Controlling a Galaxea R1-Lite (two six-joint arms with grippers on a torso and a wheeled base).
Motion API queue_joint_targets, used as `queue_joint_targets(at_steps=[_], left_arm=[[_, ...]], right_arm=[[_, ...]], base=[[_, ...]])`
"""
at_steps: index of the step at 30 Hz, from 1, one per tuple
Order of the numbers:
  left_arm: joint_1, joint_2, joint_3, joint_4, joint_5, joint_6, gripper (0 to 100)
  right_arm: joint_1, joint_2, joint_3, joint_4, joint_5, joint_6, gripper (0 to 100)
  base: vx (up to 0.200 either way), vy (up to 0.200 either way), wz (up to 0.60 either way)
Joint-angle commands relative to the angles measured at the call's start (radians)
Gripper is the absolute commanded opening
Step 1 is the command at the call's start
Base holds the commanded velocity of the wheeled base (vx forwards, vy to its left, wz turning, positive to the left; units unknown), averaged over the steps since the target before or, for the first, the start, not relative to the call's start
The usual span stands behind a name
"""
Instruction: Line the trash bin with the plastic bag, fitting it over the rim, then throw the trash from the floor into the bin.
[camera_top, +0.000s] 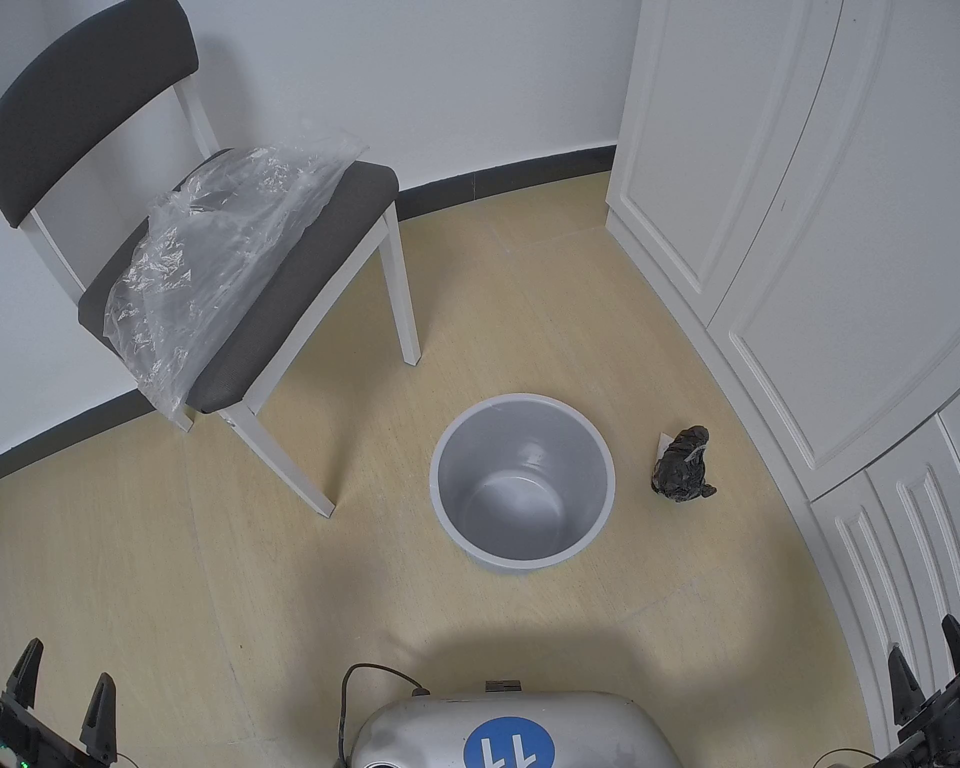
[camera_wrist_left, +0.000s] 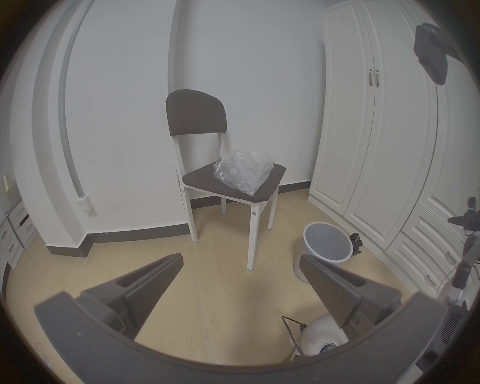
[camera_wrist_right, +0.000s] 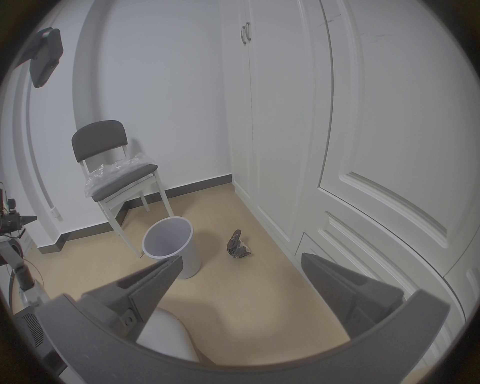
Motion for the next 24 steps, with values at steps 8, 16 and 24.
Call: queue_joint_targets(at_steps=[8,16,24], left_arm=[[0.0,-0.013,0.018,-0.003,-0.001,0.004,100],[0.0,-0.015,0.018,0.0,-0.009,0.047,100],[0.0,-0.016,0.018,-0.001,-0.036,0.071,100]], right_arm=[[-0.003,-0.016,0.018,-0.001,-0.001,-0.005,100],[-0.004,-0.016,0.016,0.001,0.002,-0.048,100],[-0.004,-0.016,0.018,0.001,0.019,-0.079,100]], base=[[0.0,0.0,0.0],[0.0,0.0,0.0],[0.0,0.0,0.0]])
